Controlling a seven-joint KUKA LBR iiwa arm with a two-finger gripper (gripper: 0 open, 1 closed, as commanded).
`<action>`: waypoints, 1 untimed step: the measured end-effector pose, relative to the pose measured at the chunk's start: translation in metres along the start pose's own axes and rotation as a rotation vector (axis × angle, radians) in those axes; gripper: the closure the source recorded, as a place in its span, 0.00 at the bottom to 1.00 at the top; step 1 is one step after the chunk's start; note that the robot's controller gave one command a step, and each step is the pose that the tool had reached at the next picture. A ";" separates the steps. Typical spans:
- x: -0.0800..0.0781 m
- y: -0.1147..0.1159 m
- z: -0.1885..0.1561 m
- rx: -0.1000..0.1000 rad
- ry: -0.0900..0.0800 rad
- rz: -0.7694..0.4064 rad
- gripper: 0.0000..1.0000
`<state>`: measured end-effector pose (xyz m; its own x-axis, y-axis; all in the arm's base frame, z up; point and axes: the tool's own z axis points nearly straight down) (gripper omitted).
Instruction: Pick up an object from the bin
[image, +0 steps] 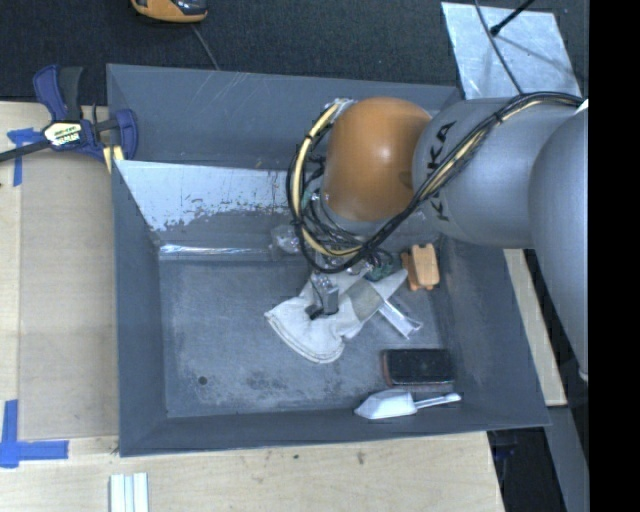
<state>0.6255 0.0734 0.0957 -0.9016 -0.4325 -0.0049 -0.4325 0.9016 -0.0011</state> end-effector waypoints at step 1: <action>0.014 -0.032 0.022 -0.002 0.001 0.051 0.00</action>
Offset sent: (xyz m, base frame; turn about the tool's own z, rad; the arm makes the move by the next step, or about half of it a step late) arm 0.0018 -0.0431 -0.0257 -0.3277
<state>0.6268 0.0386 0.0739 -0.9224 -0.3863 -0.0044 -0.3863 0.9224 0.0009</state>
